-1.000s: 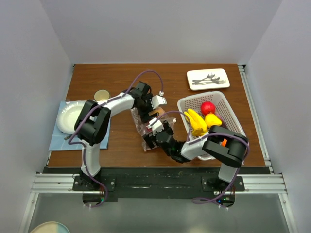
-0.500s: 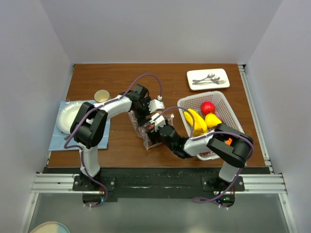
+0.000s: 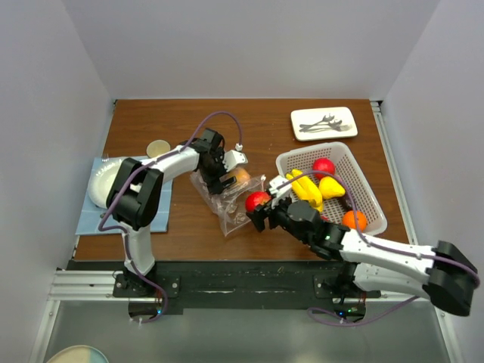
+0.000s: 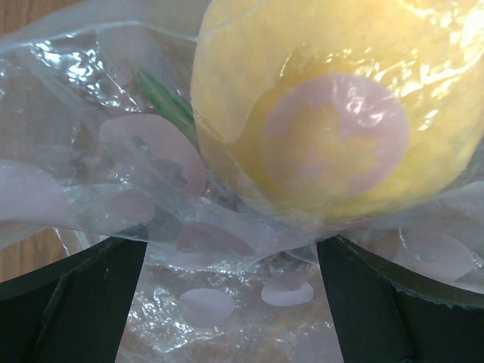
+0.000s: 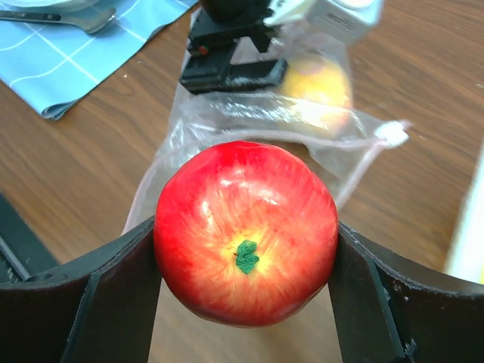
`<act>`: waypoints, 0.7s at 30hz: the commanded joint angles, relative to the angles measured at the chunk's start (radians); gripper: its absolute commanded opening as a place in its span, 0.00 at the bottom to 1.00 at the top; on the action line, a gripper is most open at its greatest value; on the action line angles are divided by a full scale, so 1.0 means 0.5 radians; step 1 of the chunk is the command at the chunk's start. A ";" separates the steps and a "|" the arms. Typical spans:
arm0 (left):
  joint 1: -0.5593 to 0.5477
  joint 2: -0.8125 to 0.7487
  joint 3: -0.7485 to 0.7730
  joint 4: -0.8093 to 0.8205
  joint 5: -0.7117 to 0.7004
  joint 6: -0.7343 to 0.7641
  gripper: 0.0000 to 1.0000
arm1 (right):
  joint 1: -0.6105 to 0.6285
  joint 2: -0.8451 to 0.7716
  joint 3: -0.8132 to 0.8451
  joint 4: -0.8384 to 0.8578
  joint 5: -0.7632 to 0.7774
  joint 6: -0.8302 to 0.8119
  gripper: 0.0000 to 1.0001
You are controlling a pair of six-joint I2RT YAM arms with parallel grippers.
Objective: Open the zip-top bag and remove the fake food
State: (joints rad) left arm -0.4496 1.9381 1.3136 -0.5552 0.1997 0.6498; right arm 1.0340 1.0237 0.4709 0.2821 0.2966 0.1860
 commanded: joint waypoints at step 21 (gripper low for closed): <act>0.111 -0.173 0.591 -0.561 0.331 -0.201 1.00 | -0.611 0.082 0.401 -0.448 1.058 0.159 0.99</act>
State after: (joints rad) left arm -0.4198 1.9205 1.4937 -0.7578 0.2764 0.5854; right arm 0.7650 1.0718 0.5835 -0.0147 0.9009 0.3035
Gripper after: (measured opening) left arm 0.997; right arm 0.986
